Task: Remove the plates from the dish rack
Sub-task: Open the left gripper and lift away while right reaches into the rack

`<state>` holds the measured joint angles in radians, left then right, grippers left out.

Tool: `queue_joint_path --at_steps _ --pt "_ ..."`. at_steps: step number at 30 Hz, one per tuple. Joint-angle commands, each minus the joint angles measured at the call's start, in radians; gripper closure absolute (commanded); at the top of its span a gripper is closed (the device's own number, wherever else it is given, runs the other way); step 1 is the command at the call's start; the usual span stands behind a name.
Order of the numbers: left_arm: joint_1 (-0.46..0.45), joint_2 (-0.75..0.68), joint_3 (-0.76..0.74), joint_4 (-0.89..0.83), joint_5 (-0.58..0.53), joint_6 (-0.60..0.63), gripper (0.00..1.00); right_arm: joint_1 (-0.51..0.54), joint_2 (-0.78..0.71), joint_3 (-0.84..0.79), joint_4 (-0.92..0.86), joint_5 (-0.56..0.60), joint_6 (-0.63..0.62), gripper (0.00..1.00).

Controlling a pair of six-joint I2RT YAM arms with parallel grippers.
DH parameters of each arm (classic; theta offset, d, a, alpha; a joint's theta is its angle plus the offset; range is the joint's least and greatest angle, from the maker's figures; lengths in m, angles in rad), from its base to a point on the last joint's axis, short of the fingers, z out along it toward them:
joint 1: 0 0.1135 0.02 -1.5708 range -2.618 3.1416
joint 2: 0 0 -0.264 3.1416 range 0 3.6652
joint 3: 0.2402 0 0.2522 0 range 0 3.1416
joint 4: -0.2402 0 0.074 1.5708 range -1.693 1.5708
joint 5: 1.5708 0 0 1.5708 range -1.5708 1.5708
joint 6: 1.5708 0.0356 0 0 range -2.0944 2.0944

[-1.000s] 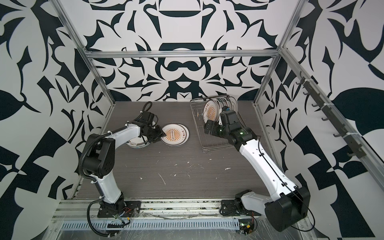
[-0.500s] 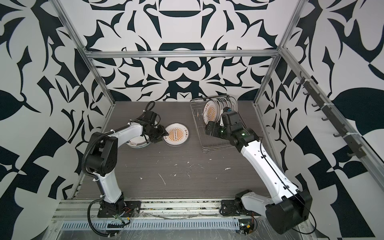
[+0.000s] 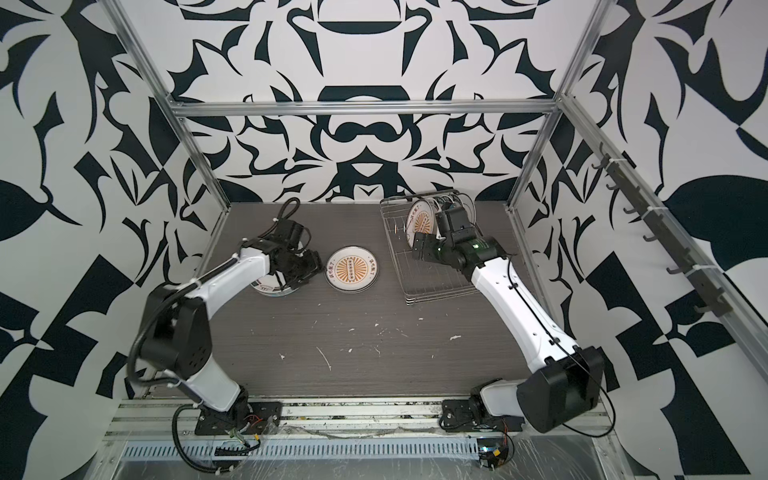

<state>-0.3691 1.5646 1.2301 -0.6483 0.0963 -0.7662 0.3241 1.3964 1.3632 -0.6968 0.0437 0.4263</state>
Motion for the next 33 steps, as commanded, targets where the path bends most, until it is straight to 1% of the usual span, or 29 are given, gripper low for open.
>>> queue_joint_path --at_steps 1,3,5,6,9,14,22,23,26,28,31,33 --pt "0.001 -0.190 0.001 -0.160 -0.126 0.038 0.19 -0.013 0.076 0.091 0.024 0.054 -0.062 0.01" --pt "0.007 -0.282 0.009 -0.222 -0.188 0.048 0.16 -0.013 0.133 0.137 0.034 0.082 -0.082 0.01" --pt "0.011 -0.392 0.012 -0.254 -0.231 0.060 0.16 -0.013 0.175 0.170 0.051 0.089 -0.096 0.00" --pt "0.013 -0.430 0.011 -0.267 -0.255 0.067 0.10 -0.013 0.197 0.193 0.050 0.096 -0.106 0.00" --pt "0.021 -0.503 0.004 -0.298 -0.294 0.081 0.06 -0.014 0.262 0.255 0.043 0.109 -0.124 0.01" --pt "0.023 -0.579 -0.056 -0.268 -0.291 0.082 0.00 -0.015 0.367 0.342 0.027 0.116 -0.139 0.07" --pt "0.022 -0.673 -0.147 -0.232 -0.314 0.081 0.01 -0.015 0.479 0.428 0.017 0.140 -0.154 0.12" --pt "0.023 -0.681 -0.156 -0.233 -0.324 0.079 0.01 -0.016 0.492 0.440 0.017 0.178 -0.157 0.13" --pt "0.023 -0.702 -0.184 -0.230 -0.349 0.078 0.01 -0.017 0.534 0.470 0.015 0.183 -0.169 0.14" --pt "0.023 -0.706 -0.195 -0.231 -0.367 0.072 0.01 -0.022 0.565 0.500 0.007 0.170 -0.179 0.17" --pt "0.023 -0.709 -0.215 -0.223 -0.372 0.060 0.01 -0.029 0.614 0.544 0.005 0.160 -0.197 0.18" --pt "0.023 -0.710 -0.228 -0.218 -0.390 0.039 0.01 -0.038 0.645 0.572 0.005 0.107 -0.206 0.20"
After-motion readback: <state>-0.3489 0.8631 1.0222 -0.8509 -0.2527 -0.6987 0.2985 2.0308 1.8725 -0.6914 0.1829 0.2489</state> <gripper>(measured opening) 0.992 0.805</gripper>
